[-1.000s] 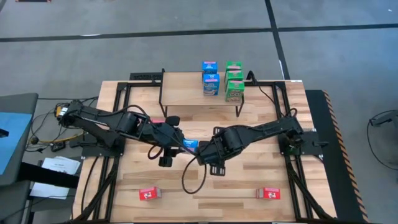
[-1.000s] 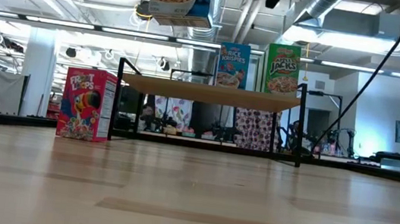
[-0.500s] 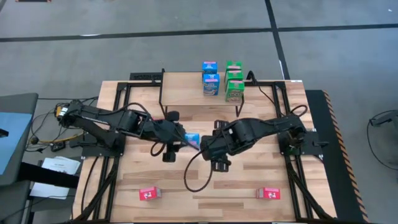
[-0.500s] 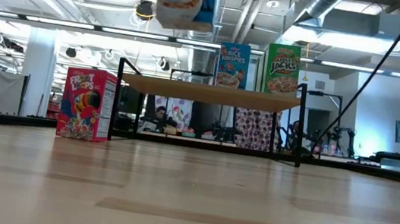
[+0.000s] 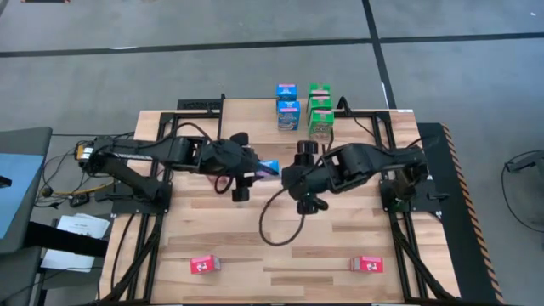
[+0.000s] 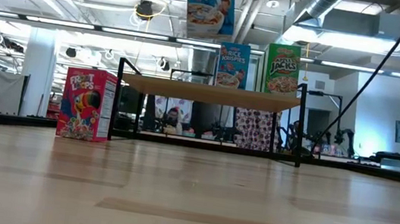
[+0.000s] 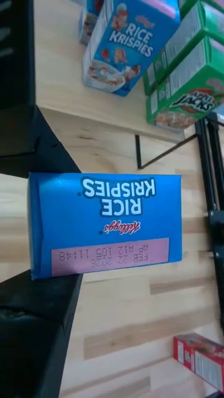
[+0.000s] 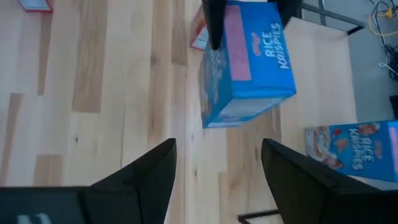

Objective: Stack cereal on shelf
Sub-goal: Put the blue cereal box on the shelf aligned with the other blue cereal box

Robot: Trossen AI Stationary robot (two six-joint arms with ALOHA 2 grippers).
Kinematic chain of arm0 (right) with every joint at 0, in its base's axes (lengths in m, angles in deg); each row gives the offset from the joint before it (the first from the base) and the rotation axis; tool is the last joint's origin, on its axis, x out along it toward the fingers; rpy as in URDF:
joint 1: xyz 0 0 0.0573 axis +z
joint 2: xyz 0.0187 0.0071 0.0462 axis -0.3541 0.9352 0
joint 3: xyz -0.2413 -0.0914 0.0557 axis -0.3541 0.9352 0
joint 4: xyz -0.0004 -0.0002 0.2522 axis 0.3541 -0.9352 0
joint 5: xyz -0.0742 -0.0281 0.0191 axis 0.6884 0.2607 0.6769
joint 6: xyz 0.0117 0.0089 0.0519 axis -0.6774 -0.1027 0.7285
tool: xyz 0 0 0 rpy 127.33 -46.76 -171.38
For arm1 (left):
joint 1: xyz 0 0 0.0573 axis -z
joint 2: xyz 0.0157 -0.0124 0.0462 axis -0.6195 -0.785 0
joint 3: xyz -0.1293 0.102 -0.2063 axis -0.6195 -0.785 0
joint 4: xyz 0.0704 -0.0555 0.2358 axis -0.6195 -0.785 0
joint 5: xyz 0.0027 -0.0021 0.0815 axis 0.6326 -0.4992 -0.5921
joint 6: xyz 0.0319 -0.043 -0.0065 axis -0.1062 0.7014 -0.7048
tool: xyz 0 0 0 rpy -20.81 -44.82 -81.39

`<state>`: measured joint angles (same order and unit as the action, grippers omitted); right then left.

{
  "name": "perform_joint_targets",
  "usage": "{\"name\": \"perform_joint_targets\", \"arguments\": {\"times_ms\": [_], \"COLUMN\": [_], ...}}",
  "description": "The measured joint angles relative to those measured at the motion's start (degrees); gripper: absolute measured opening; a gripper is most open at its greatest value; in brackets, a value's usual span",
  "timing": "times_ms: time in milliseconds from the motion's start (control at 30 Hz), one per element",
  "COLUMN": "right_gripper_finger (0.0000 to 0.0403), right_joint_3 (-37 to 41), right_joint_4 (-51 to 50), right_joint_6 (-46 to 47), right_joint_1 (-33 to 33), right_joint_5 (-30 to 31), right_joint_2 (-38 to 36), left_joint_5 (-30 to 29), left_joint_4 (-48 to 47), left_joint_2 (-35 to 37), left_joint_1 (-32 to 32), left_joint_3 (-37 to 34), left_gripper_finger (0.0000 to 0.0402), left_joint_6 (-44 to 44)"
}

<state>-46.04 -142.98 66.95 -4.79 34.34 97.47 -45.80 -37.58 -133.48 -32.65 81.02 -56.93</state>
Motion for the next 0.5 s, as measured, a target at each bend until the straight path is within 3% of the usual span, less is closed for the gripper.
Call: {"name": "perform_joint_targets", "arguments": {"times_ms": [500], "right_gripper_finger": [0.0260], "right_joint_3": [-0.1], "right_joint_4": [6.7], "right_joint_6": [-9.5], "right_joint_1": [-4.9], "right_joint_5": [-0.4], "right_joint_2": [0.3], "left_joint_5": [1.1], "left_joint_4": [1.7], "left_joint_2": [0.0], "left_joint_1": [-1.2], "left_joint_3": [0.0], "left_gripper_finger": [0.0181], "left_joint_6": [-2.7]}}
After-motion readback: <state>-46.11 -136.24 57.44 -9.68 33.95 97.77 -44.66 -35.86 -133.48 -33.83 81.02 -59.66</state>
